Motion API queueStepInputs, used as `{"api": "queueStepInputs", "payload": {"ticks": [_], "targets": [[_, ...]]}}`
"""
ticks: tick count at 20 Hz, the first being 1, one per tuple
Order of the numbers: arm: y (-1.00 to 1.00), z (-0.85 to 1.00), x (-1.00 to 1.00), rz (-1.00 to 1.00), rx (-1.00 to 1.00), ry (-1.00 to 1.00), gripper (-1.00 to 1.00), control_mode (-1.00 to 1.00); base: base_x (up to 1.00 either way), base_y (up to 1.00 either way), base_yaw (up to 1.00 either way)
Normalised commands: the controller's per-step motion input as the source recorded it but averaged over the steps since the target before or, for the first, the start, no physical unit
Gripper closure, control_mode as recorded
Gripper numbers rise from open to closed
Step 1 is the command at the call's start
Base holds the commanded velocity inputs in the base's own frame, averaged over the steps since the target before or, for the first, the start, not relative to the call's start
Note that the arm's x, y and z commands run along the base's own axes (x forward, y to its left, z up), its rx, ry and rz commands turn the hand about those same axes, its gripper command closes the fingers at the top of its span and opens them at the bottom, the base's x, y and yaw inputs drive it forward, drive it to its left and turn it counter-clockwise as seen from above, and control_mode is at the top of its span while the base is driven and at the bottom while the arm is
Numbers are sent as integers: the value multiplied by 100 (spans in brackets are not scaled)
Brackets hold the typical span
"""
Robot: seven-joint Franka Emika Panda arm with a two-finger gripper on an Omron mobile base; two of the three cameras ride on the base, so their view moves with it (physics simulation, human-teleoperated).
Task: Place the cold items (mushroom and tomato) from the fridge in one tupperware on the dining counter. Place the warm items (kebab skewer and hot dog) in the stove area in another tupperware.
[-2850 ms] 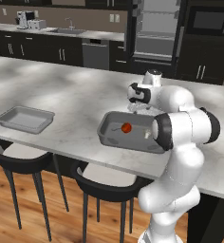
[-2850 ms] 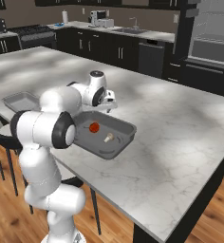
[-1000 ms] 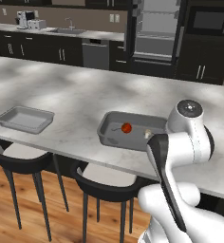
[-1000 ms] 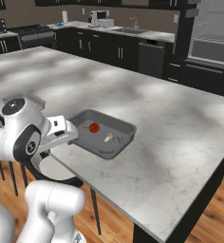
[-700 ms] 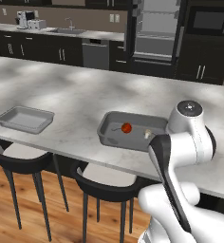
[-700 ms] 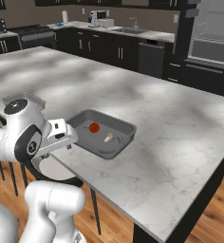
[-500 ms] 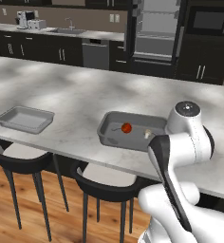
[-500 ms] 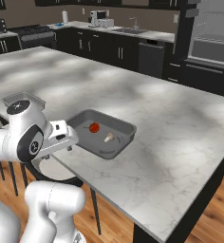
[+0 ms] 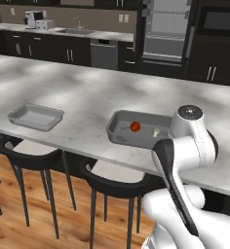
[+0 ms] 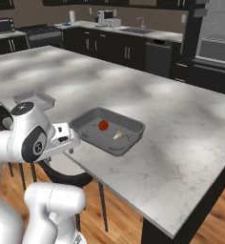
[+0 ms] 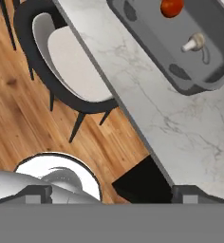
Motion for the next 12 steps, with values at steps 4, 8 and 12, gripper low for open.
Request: {"api": "queueStepInputs", "payload": {"ticks": [4,8,12], "targets": [[0,0,0,0,0,0,-100,100,-58,58,2],[0,0,0,0,0,0,-100,100,-11,93,-2],[0,0,0,0,0,0,-100,100,0,100,-13]]}}
